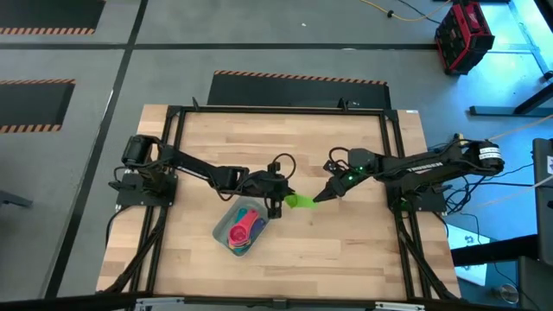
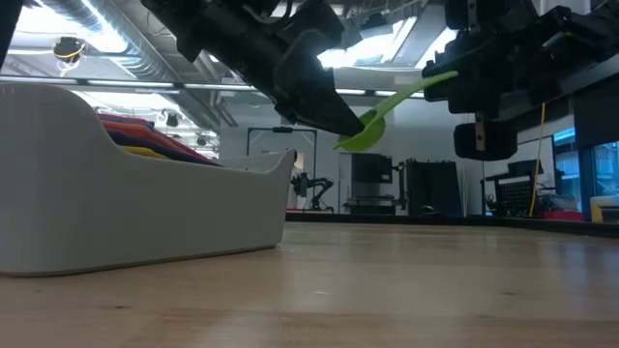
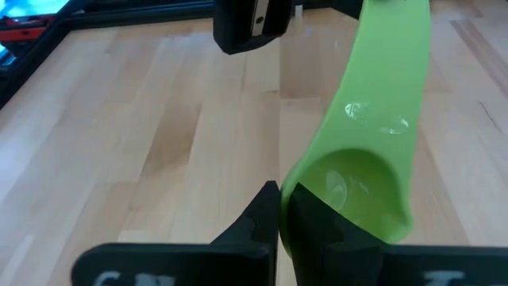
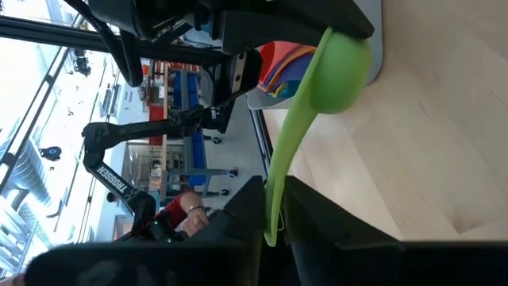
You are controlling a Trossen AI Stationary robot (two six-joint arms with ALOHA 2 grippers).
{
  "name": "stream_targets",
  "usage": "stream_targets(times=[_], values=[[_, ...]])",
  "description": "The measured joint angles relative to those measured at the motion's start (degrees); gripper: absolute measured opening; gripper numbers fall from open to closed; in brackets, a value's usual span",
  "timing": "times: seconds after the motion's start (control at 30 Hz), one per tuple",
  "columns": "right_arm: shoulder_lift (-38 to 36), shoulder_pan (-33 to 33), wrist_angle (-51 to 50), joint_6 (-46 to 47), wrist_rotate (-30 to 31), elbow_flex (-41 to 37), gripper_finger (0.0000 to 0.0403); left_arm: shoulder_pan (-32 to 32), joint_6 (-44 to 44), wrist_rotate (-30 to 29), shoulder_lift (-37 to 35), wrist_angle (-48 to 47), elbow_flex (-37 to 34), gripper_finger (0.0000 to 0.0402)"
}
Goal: Nest measuring cups in basket
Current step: Stack the green measuring cup into the red measuring cup in the grey bin
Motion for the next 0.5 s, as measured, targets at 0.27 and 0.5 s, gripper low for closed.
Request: stream_targets(times=[0.27,0.5], values=[[0.0,0.0,-0.4,0.1,-0.2,0.0,0.0068,-0.4,0.3,-0.2,0.0,0.0,0.0,0.0006],[0.0,0.0,-0.5,0.1,-0.4,0.0,0.0068,-0.4,0.3,-0.2,0.0,0.0,0.0,0.0006]])
